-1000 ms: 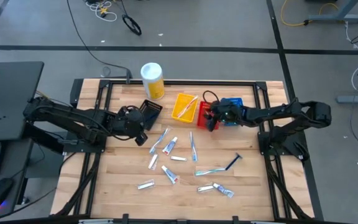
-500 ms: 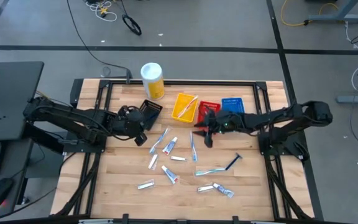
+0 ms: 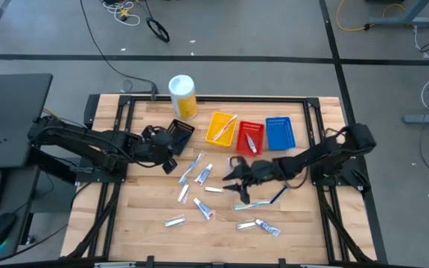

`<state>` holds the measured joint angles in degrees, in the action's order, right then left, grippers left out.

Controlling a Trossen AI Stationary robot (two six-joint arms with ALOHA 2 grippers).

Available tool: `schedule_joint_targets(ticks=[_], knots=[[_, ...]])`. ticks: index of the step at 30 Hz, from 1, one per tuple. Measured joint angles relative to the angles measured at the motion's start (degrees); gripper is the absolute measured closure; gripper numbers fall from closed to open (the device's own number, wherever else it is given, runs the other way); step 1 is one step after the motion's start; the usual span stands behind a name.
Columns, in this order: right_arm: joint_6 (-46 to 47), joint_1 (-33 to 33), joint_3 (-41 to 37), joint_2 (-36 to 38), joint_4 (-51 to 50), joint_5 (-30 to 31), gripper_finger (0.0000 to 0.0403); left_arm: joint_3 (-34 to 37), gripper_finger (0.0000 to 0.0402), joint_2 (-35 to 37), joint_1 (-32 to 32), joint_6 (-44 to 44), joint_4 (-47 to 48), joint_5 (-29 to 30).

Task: Pick & Place Travel size toiletries
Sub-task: Put the silver nail cutter into the blue bin

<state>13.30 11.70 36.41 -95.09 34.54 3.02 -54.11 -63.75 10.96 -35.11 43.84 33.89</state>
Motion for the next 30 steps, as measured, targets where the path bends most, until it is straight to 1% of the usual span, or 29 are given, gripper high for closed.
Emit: schedule_joint_targets(ticks=[4,8,11,15,27,30], knots=[[0.85,1.32,5.11,-5.77,-2.55,-0.08,0.0238,0.00,0.0242,0.00,0.00,1.72,-1.52,-0.04],[0.85,1.49,11.45,-10.23,-11.60,-0.13,0.0238,0.00,0.0242,0.00,0.00,2.83,-1.42,-0.02],[0.83,1.39,14.24,-12.04,-16.45,-0.10,0.0238,0.00,0.0242,0.00,0.00,2.54,-1.36,-0.18],[0.82,1.21,14.66,-13.23,-17.78,1.44,0.0238,0.00,0.0242,0.00,0.03,2.78,-1.33,-0.24],[0.65,1.38,14.75,-16.22,-17.62,1.38,0.0239,0.00,0.0242,0.00,0.01,2.78,-1.29,-0.31],[0.63,1.38,14.75,-16.24,-17.62,1.38,0.0250,0.00,0.0242,0.00,0.00,2.80,-1.28,-0.33]])
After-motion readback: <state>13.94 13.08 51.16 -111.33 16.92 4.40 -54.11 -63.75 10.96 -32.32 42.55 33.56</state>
